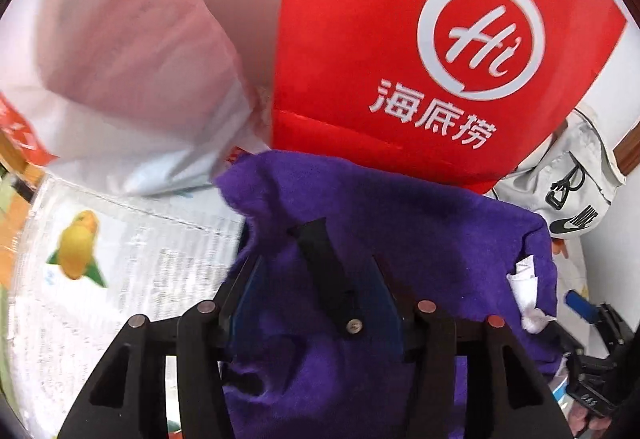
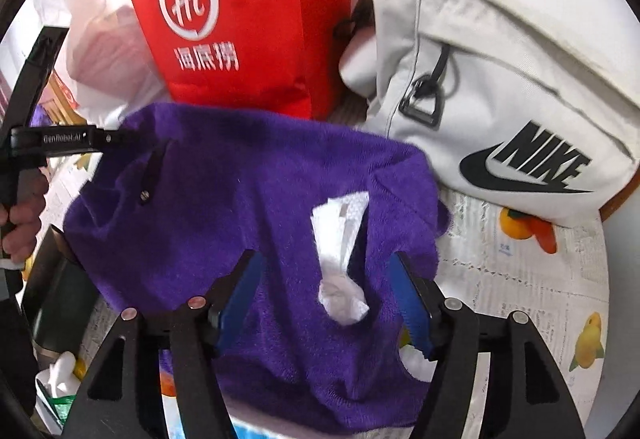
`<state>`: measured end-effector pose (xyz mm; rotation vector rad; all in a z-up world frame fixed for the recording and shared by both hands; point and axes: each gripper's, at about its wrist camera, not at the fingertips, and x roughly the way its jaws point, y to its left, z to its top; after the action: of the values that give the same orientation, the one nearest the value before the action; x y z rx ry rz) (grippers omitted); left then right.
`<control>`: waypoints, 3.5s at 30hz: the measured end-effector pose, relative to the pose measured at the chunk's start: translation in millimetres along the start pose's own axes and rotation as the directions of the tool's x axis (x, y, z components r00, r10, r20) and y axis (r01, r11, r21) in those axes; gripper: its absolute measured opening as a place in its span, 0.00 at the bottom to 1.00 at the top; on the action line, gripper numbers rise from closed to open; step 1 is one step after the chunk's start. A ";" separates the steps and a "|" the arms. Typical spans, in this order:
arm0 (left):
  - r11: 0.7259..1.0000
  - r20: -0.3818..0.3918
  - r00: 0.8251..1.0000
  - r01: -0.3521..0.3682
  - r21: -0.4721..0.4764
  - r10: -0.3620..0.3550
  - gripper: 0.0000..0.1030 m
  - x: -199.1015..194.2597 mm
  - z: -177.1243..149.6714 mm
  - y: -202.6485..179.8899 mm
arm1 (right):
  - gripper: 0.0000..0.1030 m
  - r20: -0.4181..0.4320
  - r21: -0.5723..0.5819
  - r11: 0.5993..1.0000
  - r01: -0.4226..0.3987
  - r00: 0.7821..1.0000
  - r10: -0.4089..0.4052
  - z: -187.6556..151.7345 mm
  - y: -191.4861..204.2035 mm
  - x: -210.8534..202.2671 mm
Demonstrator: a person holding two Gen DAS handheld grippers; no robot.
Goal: Organize soft objects
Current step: 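Open both tools to drop tissue and strap onto the purple towel, then grasp the green wet-wipes pack with the right tool while the left tool returns to the pile, then close the left tool on the white glove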
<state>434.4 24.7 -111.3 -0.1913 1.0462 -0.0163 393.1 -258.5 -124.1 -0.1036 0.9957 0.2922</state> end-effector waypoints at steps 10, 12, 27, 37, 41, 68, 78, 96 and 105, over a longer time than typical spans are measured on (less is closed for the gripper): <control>0.999 0.142 0.989 0.024 0.042 -0.030 0.51 -83.8 -41.6 8.6 | 0.64 0.126 0.073 0.997 -0.005 0.992 -0.005 -28.0 15.3 -70.0; 0.998 0.143 0.989 0.040 0.047 -0.046 0.51 -102.5 -56.3 11.7 | 0.64 0.128 0.048 0.999 0.011 0.992 -0.017 -40.4 28.7 -88.2; 0.999 0.109 0.993 0.048 0.011 -0.049 0.57 -156.2 -177.7 51.8 | 0.70 0.079 0.063 0.994 -0.084 0.994 0.079 -161.9 84.6 -153.6; 0.997 0.070 0.995 0.065 0.042 -0.068 0.63 -153.3 -249.5 66.6 | 0.77 0.024 0.088 0.982 -0.165 0.986 0.163 -204.5 103.2 -127.8; 0.995 0.050 0.995 0.089 0.039 -0.091 0.63 -149.3 -266.8 69.5 | 0.77 0.010 0.113 0.976 -0.184 0.983 0.184 -207.9 104.0 -112.4; 0.950 0.034 0.966 0.245 0.194 -0.257 0.70 -138.5 -290.9 25.4 | 0.52 0.174 0.088 0.995 -0.053 0.984 0.037 -253.0 84.2 -169.6; 0.949 0.032 0.971 0.225 0.222 -0.238 0.15 -127.8 -296.3 25.7 | 0.52 0.074 0.158 0.986 0.062 0.994 -0.075 -284.6 54.0 -150.7; 0.934 0.154 0.925 0.326 0.147 -0.347 0.13 -188.2 -289.5 58.4 | 0.52 0.076 0.140 0.988 0.060 0.995 -0.072 -279.3 69.9 -146.3; 0.940 0.032 0.953 0.293 0.176 -0.303 0.17 -168.9 -296.3 47.5 | 0.52 0.081 0.147 0.988 0.056 0.994 -0.069 -274.9 71.0 -150.0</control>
<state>90.7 44.7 -118.0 -0.1930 0.9446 -0.3716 73.3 -280.0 -144.1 0.0095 0.9237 0.1652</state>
